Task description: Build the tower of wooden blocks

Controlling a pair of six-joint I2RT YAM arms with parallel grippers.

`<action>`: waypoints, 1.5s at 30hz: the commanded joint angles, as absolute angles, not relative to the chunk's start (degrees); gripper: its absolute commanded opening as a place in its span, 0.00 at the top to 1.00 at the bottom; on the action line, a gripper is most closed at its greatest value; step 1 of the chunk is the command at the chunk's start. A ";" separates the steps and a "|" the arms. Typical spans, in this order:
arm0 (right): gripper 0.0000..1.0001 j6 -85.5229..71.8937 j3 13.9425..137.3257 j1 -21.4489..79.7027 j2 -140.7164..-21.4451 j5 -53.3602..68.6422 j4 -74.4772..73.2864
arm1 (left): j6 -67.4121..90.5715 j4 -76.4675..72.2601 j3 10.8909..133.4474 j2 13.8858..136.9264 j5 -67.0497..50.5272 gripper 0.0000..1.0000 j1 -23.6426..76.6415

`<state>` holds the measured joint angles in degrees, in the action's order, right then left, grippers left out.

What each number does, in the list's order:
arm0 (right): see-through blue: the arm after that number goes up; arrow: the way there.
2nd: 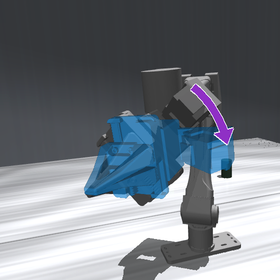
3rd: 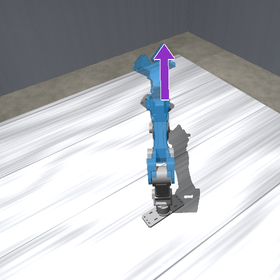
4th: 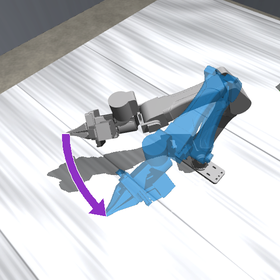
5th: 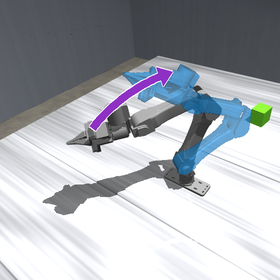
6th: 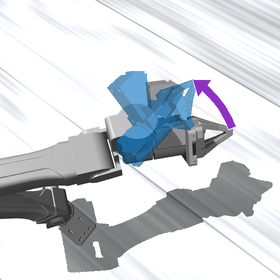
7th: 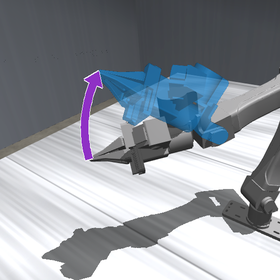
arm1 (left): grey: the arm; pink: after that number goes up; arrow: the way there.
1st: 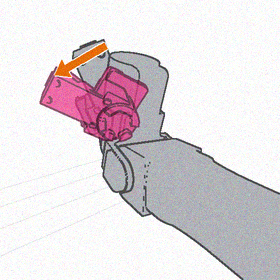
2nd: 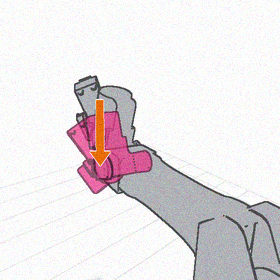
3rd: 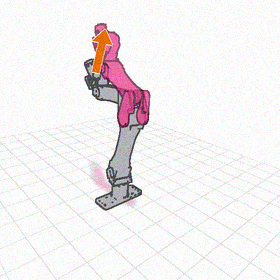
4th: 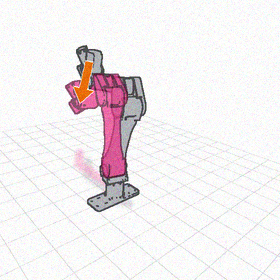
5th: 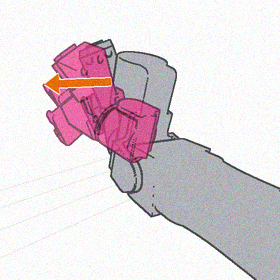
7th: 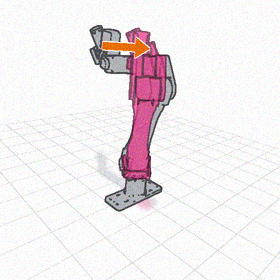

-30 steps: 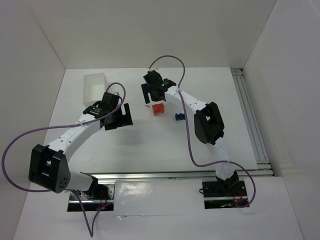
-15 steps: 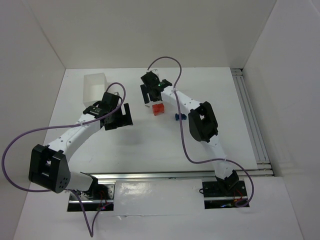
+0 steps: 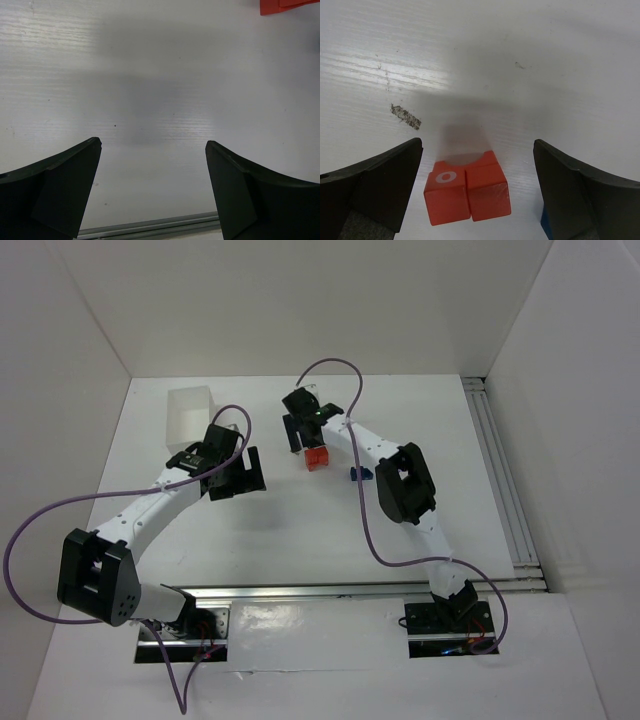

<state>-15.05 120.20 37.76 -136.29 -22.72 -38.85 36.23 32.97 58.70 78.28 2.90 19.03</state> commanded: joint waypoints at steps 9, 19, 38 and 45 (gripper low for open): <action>0.01 -15.91 118.12 38.32 -133.77 -23.91 -38.85 | 36.39 32.43 58.62 78.49 3.43 0.01 19.25; 0.01 -15.91 116.98 37.79 -132.71 -23.91 -38.23 | 36.39 32.43 58.62 78.49 3.43 0.01 19.25; 0.01 -16.44 118.65 36.74 -132.19 -23.38 -37.62 | 36.39 32.43 58.62 78.49 3.43 0.01 19.25; 0.01 -16.44 118.04 36.74 -132.19 -23.38 -37.62 | 36.39 32.43 58.62 78.49 3.43 0.01 19.25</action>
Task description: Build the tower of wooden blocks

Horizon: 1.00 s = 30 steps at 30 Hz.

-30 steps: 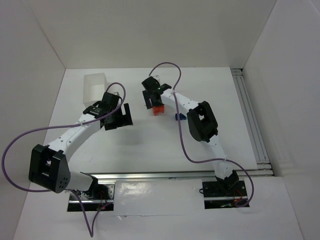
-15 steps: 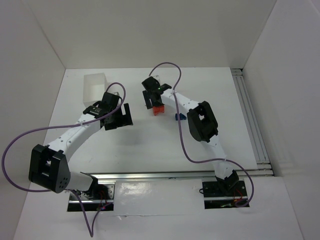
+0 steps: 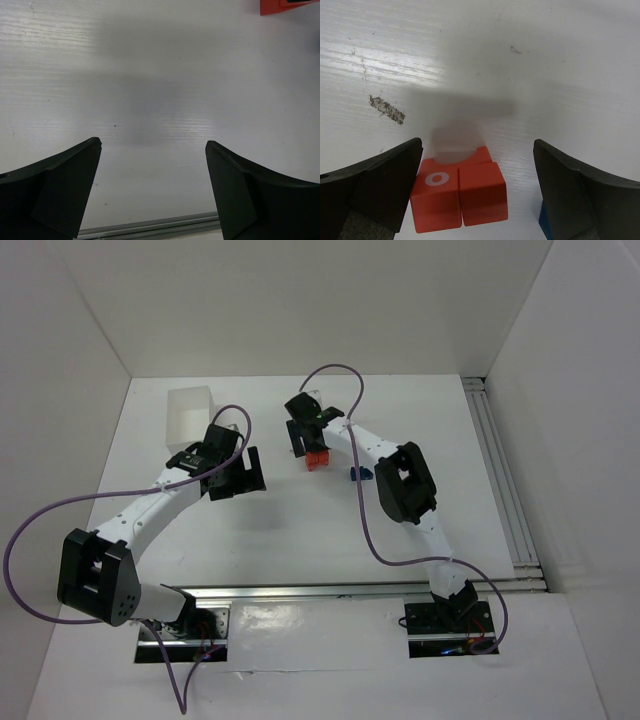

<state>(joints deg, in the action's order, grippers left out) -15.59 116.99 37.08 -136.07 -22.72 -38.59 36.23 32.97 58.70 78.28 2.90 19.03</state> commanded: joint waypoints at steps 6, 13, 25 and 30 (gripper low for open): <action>0.01 -16.44 117.42 36.74 -131.66 -22.86 -37.62 | 36.39 32.43 58.62 78.49 3.43 0.01 19.25; 0.01 -15.91 117.42 36.74 -130.44 -22.06 -36.48 | 36.39 32.43 58.62 78.49 3.43 0.01 19.25; 0.01 -16.44 119.79 35.07 -132.19 -22.76 -37.71 | 36.39 32.96 58.62 77.96 3.43 0.01 19.25; 0.01 -16.44 119.27 35.07 -131.66 -22.76 -37.71 | 36.39 32.96 59.15 78.48 3.43 0.01 19.25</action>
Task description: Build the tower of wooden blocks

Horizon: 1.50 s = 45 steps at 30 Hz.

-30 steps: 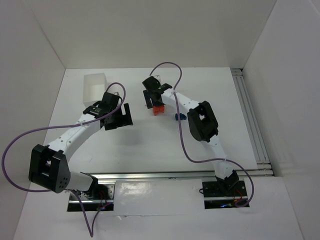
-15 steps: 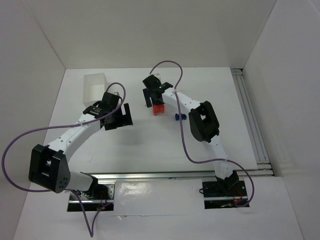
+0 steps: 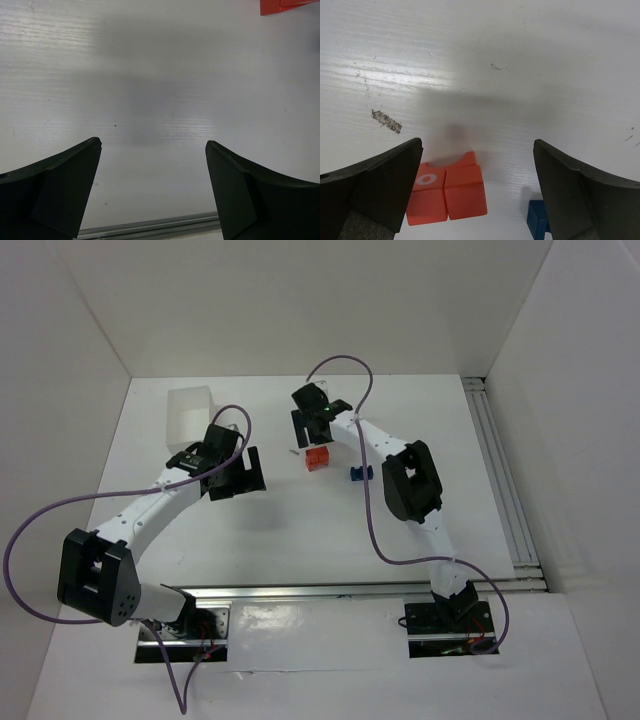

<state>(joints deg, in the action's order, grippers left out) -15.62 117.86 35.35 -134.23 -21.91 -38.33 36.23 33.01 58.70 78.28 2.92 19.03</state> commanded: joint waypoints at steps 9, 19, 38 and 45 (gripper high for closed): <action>0.01 -16.44 117.51 35.07 -131.13 -22.24 -37.18 | 36.39 32.96 59.15 78.49 3.43 0.01 19.25; 0.01 -16.44 115.93 35.07 -130.08 -21.71 -37.18 | 36.39 32.96 58.62 78.49 3.43 0.01 19.25; 0.00 -15.21 120.48 35.07 -131.74 -21.80 -36.83 | 36.39 32.96 58.62 77.96 3.43 0.01 19.25; 0.00 -14.50 133.67 34.54 -134.56 -21.80 -39.99 | 36.39 32.96 58.62 77.96 3.43 0.01 19.78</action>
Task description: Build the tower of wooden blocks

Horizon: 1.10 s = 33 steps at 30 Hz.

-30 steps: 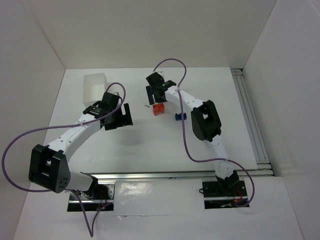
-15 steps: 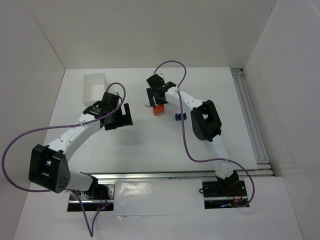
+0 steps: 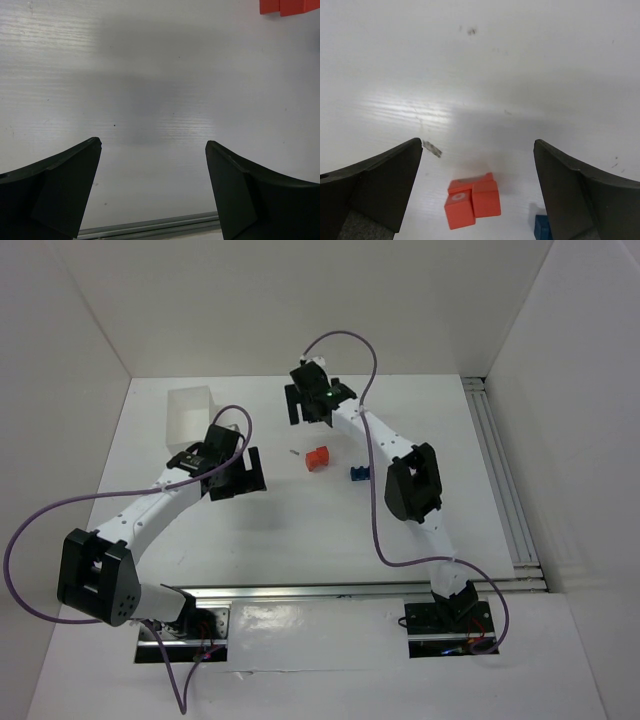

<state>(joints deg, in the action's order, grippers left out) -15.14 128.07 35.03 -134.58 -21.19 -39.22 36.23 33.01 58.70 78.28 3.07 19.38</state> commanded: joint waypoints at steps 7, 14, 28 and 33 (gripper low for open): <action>0.00 -15.64 118.69 34.54 -120.52 -23.28 -32.37 | 36.91 32.96 58.62 77.34 3.43 0.01 19.78; 0.00 -18.37 81.33 31.73 -96.96 -21.88 -22.86 | 36.91 34.01 59.67 74.89 3.96 0.01 19.78; 0.00 -16.08 68.20 27.69 -99.13 -15.02 -17.84 | 36.83 34.01 59.68 76.03 3.43 0.01 20.83; 0.00 -14.77 70.04 26.63 -103.09 -15.55 -17.84 | 36.83 33.49 59.68 77.34 3.43 0.01 20.83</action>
<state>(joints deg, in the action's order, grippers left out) -16.23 67.31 27.27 -101.82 -14.76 -21.39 36.32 34.13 58.72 76.42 3.27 20.58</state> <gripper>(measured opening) 0.999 0.990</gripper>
